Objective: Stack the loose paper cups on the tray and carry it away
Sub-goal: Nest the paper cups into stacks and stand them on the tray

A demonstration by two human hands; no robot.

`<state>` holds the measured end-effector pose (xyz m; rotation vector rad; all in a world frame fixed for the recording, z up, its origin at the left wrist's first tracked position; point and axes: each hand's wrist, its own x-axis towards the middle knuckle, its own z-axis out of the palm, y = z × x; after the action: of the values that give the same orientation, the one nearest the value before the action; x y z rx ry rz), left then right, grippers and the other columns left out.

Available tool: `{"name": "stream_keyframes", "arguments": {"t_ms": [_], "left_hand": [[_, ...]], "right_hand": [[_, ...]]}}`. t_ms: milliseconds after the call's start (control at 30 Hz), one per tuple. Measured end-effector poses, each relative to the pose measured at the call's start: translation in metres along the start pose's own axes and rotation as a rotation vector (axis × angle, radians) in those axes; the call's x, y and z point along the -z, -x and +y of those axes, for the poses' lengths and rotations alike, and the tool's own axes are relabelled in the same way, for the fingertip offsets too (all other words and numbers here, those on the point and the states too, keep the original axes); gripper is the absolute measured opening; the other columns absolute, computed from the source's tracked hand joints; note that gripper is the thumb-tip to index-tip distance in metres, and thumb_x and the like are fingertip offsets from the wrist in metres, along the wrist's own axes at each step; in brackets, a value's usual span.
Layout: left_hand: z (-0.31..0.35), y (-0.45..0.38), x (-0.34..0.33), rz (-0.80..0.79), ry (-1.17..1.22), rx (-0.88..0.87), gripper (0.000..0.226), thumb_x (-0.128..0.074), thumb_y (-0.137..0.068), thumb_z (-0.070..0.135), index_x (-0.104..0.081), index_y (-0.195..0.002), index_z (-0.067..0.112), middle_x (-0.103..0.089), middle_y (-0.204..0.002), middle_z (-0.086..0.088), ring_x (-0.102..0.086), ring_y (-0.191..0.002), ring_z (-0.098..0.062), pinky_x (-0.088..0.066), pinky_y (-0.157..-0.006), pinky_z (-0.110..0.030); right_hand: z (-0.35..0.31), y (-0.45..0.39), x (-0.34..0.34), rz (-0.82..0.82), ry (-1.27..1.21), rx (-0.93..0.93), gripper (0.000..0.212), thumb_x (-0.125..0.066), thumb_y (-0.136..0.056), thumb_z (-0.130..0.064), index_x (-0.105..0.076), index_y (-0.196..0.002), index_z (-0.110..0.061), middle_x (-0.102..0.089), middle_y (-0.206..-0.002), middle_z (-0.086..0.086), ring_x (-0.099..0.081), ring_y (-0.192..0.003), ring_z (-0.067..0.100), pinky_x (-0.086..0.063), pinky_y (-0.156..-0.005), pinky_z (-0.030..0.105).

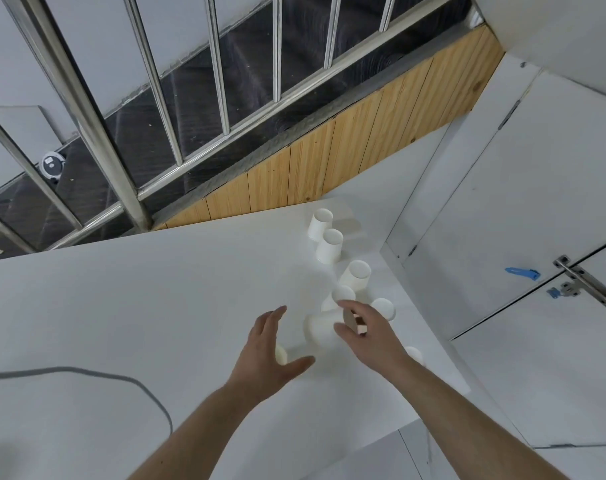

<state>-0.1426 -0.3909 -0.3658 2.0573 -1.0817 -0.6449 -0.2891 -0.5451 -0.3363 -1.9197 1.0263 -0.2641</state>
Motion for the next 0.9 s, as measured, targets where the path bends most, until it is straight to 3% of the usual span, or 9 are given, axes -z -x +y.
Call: {"name": "stream_keyframes", "arguments": {"t_ms": [100,267,367,433,533,600,767,900], "left_hand": [[0.019,-0.001,0.004,0.027,0.214,-0.043,0.094,-0.076,-0.071,0.050,-0.021,-0.146,0.038,-0.030,-0.138,0.025,-0.036,-0.123,0.010,-0.039,-0.099,-0.020],[0.032,-0.001,0.010,0.092,0.345,-0.073,0.073,-0.075,-0.077,0.038,-0.034,-0.137,0.042,-0.045,-0.129,0.021,-0.052,-0.112,0.003,-0.053,-0.083,-0.028],[0.031,-0.001,0.010,0.110,0.308,-0.088,0.070,-0.077,-0.075,0.035,-0.039,-0.132,0.041,-0.047,-0.124,0.021,-0.052,-0.108,0.003,-0.052,-0.079,-0.024],[0.028,-0.002,0.010,0.125,0.240,-0.098,0.070,-0.078,-0.073,0.035,-0.040,-0.131,0.041,-0.046,-0.121,0.023,-0.050,-0.108,0.004,-0.049,-0.076,-0.017],[0.026,-0.004,0.007,0.118,0.086,-0.140,0.075,-0.078,-0.070,0.038,-0.039,-0.134,0.041,-0.043,-0.122,0.025,-0.049,-0.110,0.002,-0.046,-0.080,-0.014],[0.026,-0.005,0.004,0.105,0.002,-0.159,0.077,-0.076,-0.070,0.038,-0.039,-0.137,0.038,-0.041,-0.123,0.024,-0.047,-0.112,-0.001,-0.047,-0.085,-0.019],[0.026,-0.007,-0.005,0.065,-0.106,-0.192,0.078,-0.074,-0.072,0.035,-0.037,-0.140,0.030,-0.043,-0.128,0.015,-0.045,-0.118,-0.009,-0.046,-0.087,-0.023],[0.022,-0.007,-0.006,-0.011,-0.230,-0.147,0.087,-0.070,-0.075,0.044,-0.023,-0.147,0.026,-0.038,-0.138,0.009,-0.037,-0.126,-0.013,-0.037,-0.101,-0.027]], "right_hand": [[-0.025,0.003,0.000,-0.015,-0.511,-0.113,0.025,-0.058,-0.094,-0.014,-0.067,-0.115,-0.025,-0.058,-0.110,-0.001,-0.057,-0.093,0.011,-0.054,-0.075,0.029],[-0.038,0.006,0.000,-0.052,-0.722,-0.162,0.026,-0.050,-0.096,-0.008,-0.071,-0.110,-0.018,-0.059,-0.114,0.002,-0.056,-0.094,0.019,-0.051,-0.068,0.032],[-0.036,0.007,-0.001,-0.042,-0.643,-0.176,0.026,-0.050,-0.097,-0.011,-0.070,-0.111,-0.019,-0.060,-0.115,-0.003,-0.058,-0.101,0.017,-0.055,-0.076,0.037],[-0.030,0.008,-0.005,0.070,-0.441,-0.077,0.019,-0.055,-0.097,-0.020,-0.070,-0.108,-0.025,-0.062,-0.114,-0.010,-0.058,-0.105,0.011,-0.052,-0.085,0.036],[-0.026,0.010,-0.011,0.178,-0.127,0.171,0.013,-0.067,-0.089,-0.031,-0.071,-0.101,-0.027,-0.062,-0.106,-0.015,-0.058,-0.092,0.003,-0.044,-0.075,0.016],[-0.027,0.010,-0.014,0.134,-0.053,0.228,0.017,-0.071,-0.086,-0.032,-0.071,-0.100,-0.024,-0.061,-0.102,-0.014,-0.058,-0.078,0.006,-0.044,-0.070,0.014],[-0.022,0.005,-0.023,0.033,0.056,0.152,0.020,-0.061,-0.089,-0.020,-0.068,-0.107,-0.025,-0.064,-0.103,-0.015,-0.056,-0.063,0.002,-0.044,-0.067,0.011],[-0.009,0.000,-0.024,0.012,0.083,0.041,0.025,-0.055,-0.090,-0.010,-0.067,-0.108,-0.022,-0.064,-0.100,-0.016,-0.057,-0.067,0.000,-0.046,-0.067,0.013]]}}
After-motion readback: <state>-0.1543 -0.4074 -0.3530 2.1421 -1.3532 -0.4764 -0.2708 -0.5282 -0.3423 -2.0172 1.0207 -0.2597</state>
